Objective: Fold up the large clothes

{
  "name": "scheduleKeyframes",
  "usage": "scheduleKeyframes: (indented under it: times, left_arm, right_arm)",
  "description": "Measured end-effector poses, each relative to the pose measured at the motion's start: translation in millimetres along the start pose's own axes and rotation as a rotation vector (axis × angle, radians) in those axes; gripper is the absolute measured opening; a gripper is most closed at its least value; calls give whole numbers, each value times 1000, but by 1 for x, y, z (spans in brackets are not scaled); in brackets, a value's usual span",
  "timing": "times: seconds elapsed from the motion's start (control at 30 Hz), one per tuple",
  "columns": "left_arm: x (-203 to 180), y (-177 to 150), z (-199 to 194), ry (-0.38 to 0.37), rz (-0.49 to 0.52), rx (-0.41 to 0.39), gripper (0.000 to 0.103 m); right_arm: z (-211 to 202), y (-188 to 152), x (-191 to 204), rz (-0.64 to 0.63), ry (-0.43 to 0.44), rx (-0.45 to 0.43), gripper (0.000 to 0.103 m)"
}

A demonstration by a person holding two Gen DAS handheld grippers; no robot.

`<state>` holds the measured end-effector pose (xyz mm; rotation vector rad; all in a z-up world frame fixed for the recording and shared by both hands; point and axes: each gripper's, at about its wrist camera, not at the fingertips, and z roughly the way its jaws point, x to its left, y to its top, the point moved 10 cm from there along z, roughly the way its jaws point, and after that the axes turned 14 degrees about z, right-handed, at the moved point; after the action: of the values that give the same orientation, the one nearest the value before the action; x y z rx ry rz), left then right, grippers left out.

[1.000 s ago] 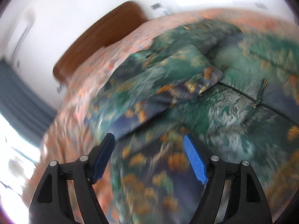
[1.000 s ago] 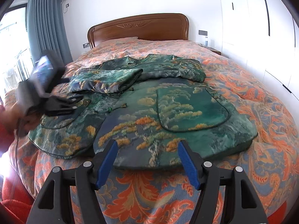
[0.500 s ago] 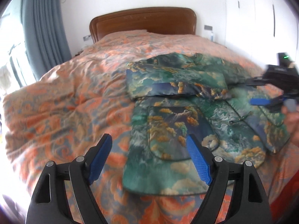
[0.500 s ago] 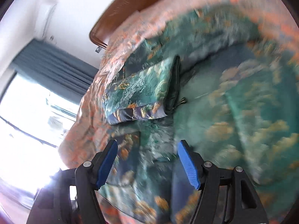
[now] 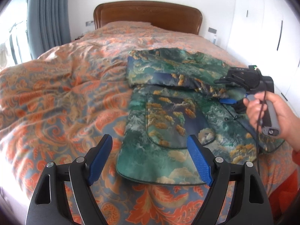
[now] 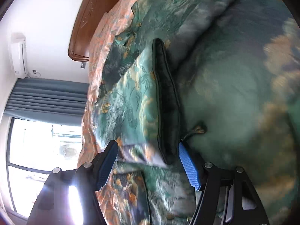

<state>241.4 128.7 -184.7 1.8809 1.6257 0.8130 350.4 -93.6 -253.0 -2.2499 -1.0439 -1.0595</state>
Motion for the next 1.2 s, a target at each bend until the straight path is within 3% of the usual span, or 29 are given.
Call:
scheduleKeyframes:
  times: [0.07, 0.13, 0.17, 0.2, 0.27, 0.53, 0.73, 0.87, 0.97, 1.1, 1.2]
  left_arm:
    - [-3, -6, 5, -7, -15, 22, 83]
    - [-7, -13, 10, -24, -26, 42, 83]
    - [-8, -15, 11, -26, -26, 45, 83]
    - [-10, -16, 12, -25, -22, 46, 83]
    - [-12, -16, 12, -21, -11, 47, 83]
    - [-12, -10, 12, -22, -19, 35, 83]
    - [-12, -16, 19, -8, 0, 59, 83]
    - [-12, -14, 24, -20, 1, 81, 83]
    - [-12, -4, 28, -42, 15, 98, 83]
    - [-1, 41, 32, -65, 43, 61, 88]
    - [11, 88, 50, -93, 30, 29, 89]
  right_arm:
    - [6, 3, -2, -1, -34, -19, 59]
    - [7, 4, 3, -69, -88, -58, 42]
    - [4, 7, 8, -117, -105, -72, 18]
    - [0, 9, 16, -182, -110, -94, 14]
    - [-11, 8, 43, -330, -131, -169, 14]
    - [-34, 30, 141, -699, -133, -329, 14]
    - [-5, 89, 110, -627, -251, -335, 14]
    - [15, 101, 72, -546, -289, -311, 14]
    - [21, 103, 58, -523, -314, -307, 26]
    - [7, 98, 60, -524, -312, -302, 60]
    - [-26, 91, 59, -579, -360, -377, 62]
